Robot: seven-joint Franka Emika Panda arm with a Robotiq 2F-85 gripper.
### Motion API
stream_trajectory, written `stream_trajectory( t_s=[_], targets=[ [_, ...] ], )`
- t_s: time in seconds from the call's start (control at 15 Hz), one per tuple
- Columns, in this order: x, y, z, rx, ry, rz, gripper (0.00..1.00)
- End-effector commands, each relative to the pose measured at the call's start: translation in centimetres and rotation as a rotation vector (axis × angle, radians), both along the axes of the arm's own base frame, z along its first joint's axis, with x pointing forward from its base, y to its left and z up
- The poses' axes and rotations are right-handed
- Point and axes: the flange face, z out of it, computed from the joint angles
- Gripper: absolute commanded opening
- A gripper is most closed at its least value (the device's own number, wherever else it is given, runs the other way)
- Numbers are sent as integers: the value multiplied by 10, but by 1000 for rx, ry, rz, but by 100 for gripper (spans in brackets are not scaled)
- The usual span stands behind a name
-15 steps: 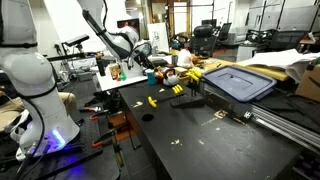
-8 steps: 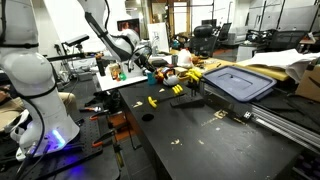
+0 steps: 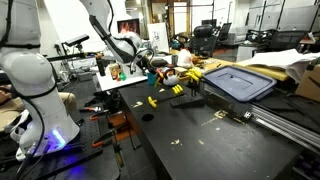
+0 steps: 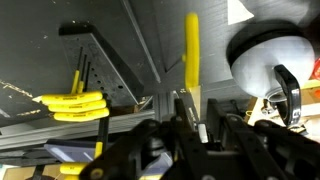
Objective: Remove one black object from the black stand
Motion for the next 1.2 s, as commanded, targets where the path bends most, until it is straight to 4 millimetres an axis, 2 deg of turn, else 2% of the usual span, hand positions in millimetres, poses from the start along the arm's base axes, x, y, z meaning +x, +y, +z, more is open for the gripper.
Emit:
stream_trajectory(
  t_s=[0.0,0.33,0.73,0.93,1.13],
  targets=[
    [6,-3,-4,20,3,-24,62],
    [-9,-4,3,102,104,-16,99],
    [-33,1,3,224,270,-56,100],
    [-34,10,19,267,316,-79,100],
    [-24,22,51,300,348,-86,100]
  ],
)
